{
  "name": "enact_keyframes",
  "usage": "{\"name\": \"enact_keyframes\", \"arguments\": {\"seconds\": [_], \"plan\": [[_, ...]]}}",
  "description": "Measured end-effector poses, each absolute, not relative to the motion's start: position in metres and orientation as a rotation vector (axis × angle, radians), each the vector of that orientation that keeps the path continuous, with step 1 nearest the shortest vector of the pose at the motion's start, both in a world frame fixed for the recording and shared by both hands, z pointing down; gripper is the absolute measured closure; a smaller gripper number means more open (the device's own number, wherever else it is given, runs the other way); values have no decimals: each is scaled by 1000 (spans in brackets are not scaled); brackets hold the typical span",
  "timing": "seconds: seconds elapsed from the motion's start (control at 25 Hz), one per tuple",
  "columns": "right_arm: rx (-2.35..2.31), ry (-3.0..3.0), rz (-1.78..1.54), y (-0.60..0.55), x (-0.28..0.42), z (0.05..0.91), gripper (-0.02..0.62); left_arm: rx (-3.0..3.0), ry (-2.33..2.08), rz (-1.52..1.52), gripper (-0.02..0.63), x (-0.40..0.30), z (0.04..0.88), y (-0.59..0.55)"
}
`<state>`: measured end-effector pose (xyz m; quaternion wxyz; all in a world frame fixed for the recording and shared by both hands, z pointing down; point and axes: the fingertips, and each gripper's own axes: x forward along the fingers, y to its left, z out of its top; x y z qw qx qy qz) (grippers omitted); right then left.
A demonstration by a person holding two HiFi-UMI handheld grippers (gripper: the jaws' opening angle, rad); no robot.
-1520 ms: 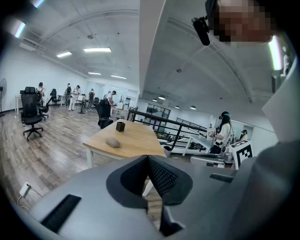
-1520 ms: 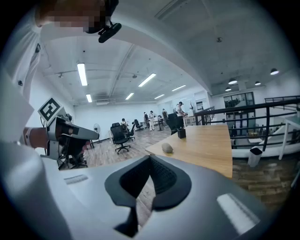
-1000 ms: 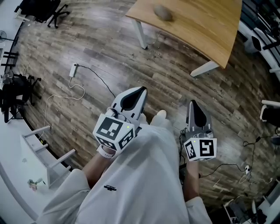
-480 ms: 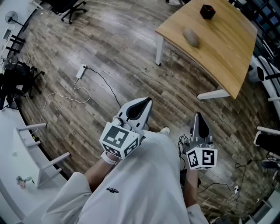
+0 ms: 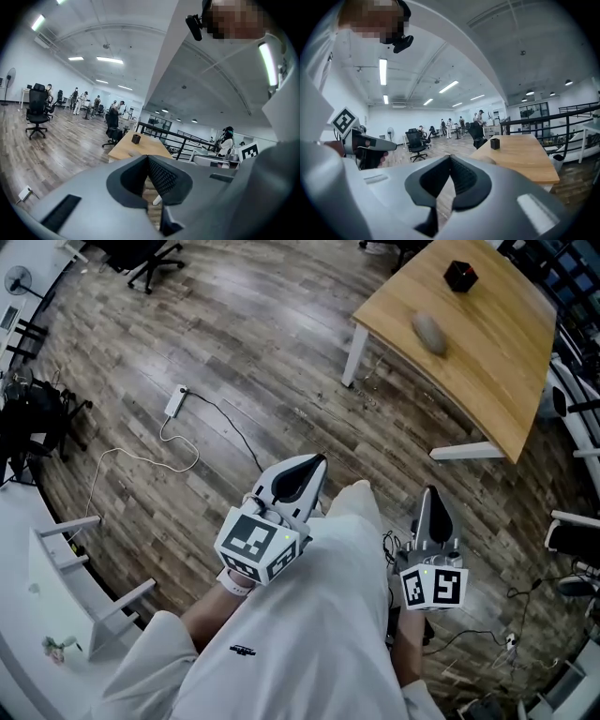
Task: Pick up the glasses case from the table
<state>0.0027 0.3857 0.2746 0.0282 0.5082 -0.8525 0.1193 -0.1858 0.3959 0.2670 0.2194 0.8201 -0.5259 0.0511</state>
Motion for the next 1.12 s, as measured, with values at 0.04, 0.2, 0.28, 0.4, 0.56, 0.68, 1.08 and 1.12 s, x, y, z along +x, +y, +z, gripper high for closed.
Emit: {"name": "enact_keyframes", "arguments": {"seconds": [0.04, 0.2, 0.28, 0.4, 0.56, 0.68, 1.08, 1.12], "plan": [[1564, -2622, 365, 381, -1, 277, 586, 2271, -1445, 144, 598, -186, 269, 389], [1539, -2590, 332, 357, -10, 287, 586, 2279, -1408, 170, 598, -182, 278, 360], [1531, -2595, 324, 339, -12, 290, 584, 2286, -1401, 178, 598, -181, 278, 343], [1541, -2601, 343, 301, -12, 301, 584, 2293, -1405, 210, 598, -183, 284, 307], [1548, -2585, 342, 241, -7, 303, 584, 2293, -1394, 235, 598, -180, 286, 249], [1583, -2583, 311, 192, 2, 295, 584, 2304, -1395, 245, 598, -174, 279, 199], [1629, -2572, 328, 26, 48, 295, 584, 2313, -1364, 273, 598, -123, 275, 40], [1629, -2571, 321, 14, 53, 295, 584, 2313, -1366, 276, 598, -118, 275, 28]]}}
